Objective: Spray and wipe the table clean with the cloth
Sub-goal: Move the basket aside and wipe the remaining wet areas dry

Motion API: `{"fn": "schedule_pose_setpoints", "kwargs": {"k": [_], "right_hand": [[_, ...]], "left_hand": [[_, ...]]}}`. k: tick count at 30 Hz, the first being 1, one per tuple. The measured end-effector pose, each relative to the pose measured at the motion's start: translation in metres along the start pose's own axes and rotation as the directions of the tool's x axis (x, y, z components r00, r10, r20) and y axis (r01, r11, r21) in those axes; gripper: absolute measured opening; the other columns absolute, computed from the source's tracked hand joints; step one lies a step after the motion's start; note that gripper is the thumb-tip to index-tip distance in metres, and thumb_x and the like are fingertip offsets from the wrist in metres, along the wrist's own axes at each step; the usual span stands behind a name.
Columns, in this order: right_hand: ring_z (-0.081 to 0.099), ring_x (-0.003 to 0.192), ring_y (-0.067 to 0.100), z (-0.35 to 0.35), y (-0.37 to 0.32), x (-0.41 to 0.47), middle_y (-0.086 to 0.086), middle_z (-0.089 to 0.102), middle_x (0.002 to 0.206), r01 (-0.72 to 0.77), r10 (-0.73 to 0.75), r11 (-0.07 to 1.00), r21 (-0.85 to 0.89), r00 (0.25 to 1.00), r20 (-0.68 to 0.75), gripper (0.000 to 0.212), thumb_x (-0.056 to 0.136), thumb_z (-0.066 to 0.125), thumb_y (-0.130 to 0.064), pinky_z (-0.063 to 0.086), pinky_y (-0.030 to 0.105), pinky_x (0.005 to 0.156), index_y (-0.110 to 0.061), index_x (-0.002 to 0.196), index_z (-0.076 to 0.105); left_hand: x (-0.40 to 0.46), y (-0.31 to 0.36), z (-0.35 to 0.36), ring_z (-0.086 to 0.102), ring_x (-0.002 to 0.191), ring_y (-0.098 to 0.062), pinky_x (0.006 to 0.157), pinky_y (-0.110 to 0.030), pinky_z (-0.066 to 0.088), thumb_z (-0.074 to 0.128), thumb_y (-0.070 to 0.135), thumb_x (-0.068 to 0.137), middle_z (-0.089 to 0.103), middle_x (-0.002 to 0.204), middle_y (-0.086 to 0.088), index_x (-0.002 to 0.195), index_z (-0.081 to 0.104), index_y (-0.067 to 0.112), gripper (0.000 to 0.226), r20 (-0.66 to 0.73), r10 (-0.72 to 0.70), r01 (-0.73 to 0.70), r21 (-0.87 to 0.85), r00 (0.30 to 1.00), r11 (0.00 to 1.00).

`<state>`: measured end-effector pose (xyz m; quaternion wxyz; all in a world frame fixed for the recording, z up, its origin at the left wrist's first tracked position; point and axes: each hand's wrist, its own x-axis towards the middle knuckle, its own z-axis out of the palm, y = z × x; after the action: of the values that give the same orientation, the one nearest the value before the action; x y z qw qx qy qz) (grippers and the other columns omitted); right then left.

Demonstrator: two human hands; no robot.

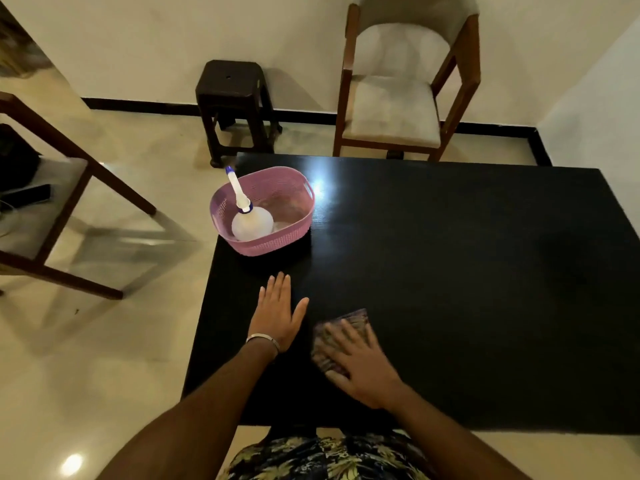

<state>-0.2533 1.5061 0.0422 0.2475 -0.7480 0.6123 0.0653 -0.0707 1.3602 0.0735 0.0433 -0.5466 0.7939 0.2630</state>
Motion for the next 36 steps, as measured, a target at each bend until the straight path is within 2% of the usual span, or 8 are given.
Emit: {"fn": "schedule_pose_setpoints", "kwargs": {"k": [5, 10, 12, 17, 21, 27, 31, 36], "right_hand": [[-0.014, 0.152, 0.022, -0.006, 0.093, -0.076, -0.01, -0.017, 0.164, -0.7, 0.731, 0.665, 0.258, 0.682, -0.035, 0.065, 0.1, 0.032, -0.058, -0.001, 0.064, 0.117, -0.048, 0.154, -0.003], [-0.012, 0.152, 0.031, -0.009, 0.076, -0.083, 0.0, -0.014, 0.166, -0.86, 0.942, 0.254, 0.443, 0.324, 0.089, 0.066, 0.102, 0.029, -0.055, -0.002, 0.067, 0.116, -0.035, 0.158, 0.0], [-0.013, 0.152, 0.032, -0.005, 0.038, -0.06, 0.001, -0.015, 0.166, -0.85, 0.921, 0.343, 0.399, 0.388, 0.035, 0.066, 0.102, 0.028, -0.055, -0.001, 0.068, 0.116, -0.035, 0.158, -0.001], [-0.024, 0.148, 0.029, 0.011, -0.053, 0.004, -0.003, -0.024, 0.161, -0.473, 0.496, 0.859, 0.196, 0.863, -0.091, 0.066, 0.098, 0.022, -0.059, -0.02, 0.063, 0.111, -0.042, 0.155, -0.007], [-0.024, 0.15, 0.023, -0.007, -0.055, 0.03, -0.013, -0.021, 0.161, -0.165, 0.171, 0.969, 0.184, 0.985, -0.017, 0.063, 0.1, 0.022, -0.059, -0.018, 0.062, 0.115, -0.041, 0.157, 0.001], [0.043, 0.132, 0.015, -0.018, -0.026, 0.002, -0.001, 0.043, 0.147, -0.277, 0.516, 0.779, 0.562, 0.792, -0.326, 0.056, 0.098, 0.05, -0.034, 0.037, 0.031, 0.111, -0.027, 0.152, 0.037], [0.058, 0.115, 0.02, -0.021, -0.02, -0.005, 0.007, 0.052, 0.136, -0.484, 0.736, 0.411, 0.772, 0.676, 0.033, 0.066, 0.092, 0.064, -0.039, 0.05, 0.036, 0.098, -0.015, 0.148, 0.038], [0.064, 0.106, 0.025, -0.035, -0.027, 0.021, 0.006, 0.063, 0.12, -0.619, 0.757, 0.232, 0.751, 0.6, 0.26, 0.067, 0.079, 0.075, -0.049, 0.055, 0.038, 0.088, -0.014, 0.129, 0.047]], "left_hand": [[-0.008, -0.003, 0.005, -0.006, 0.149, -0.02, 0.122, -0.039, 0.0, 0.02, 0.055, 0.098, 0.001, 0.163, -0.005, 0.154, 0.005, 0.014, 0.07, 0.025, 0.018, -0.017, -0.024, 1.0, 1.0], [-0.018, -0.006, 0.011, -0.007, 0.149, -0.019, 0.122, -0.04, 0.0, 0.02, 0.056, 0.098, -0.001, 0.163, -0.003, 0.154, 0.003, 0.015, 0.071, 0.059, 0.006, -0.004, -0.039, 0.998, 0.999], [-0.02, -0.005, 0.014, -0.007, 0.149, -0.018, 0.121, -0.038, -0.002, 0.02, 0.055, 0.098, -0.002, 0.163, -0.003, 0.154, 0.004, 0.015, 0.071, 0.051, 0.017, -0.014, -0.053, 0.999, 0.999], [-0.022, -0.005, 0.018, -0.007, 0.149, -0.019, 0.12, -0.035, -0.005, 0.017, 0.055, 0.096, 0.001, 0.163, -0.005, 0.154, 0.006, 0.011, 0.074, 0.015, 0.056, -0.055, -0.062, 0.998, 0.997], [-0.022, 0.002, 0.017, -0.003, 0.15, -0.018, 0.122, -0.037, -0.001, 0.022, 0.05, 0.1, 0.006, 0.162, -0.005, 0.154, 0.008, 0.012, 0.067, 0.022, 0.06, -0.057, -0.092, 0.998, 0.994], [-0.028, 0.009, 0.022, 0.047, 0.124, -0.021, 0.104, -0.035, 0.04, 0.037, 0.049, 0.098, 0.05, 0.136, -0.006, 0.139, 0.044, 0.016, 0.054, -0.173, -0.035, 0.019, -0.097, 0.984, 0.995], [-0.035, 0.007, 0.029, 0.053, 0.111, -0.025, 0.092, -0.037, 0.045, 0.048, 0.047, 0.094, 0.054, 0.123, -0.008, 0.126, 0.055, 0.015, 0.046, -0.13, -0.144, 0.124, -0.154, 0.981, 0.98], [-0.032, 0.014, 0.031, 0.058, 0.106, -0.024, 0.091, -0.037, 0.048, 0.059, 0.042, 0.09, 0.062, 0.112, -0.007, 0.122, 0.058, 0.016, 0.042, 0.053, -0.281, 0.283, -0.317, 0.958, 0.905]]}}
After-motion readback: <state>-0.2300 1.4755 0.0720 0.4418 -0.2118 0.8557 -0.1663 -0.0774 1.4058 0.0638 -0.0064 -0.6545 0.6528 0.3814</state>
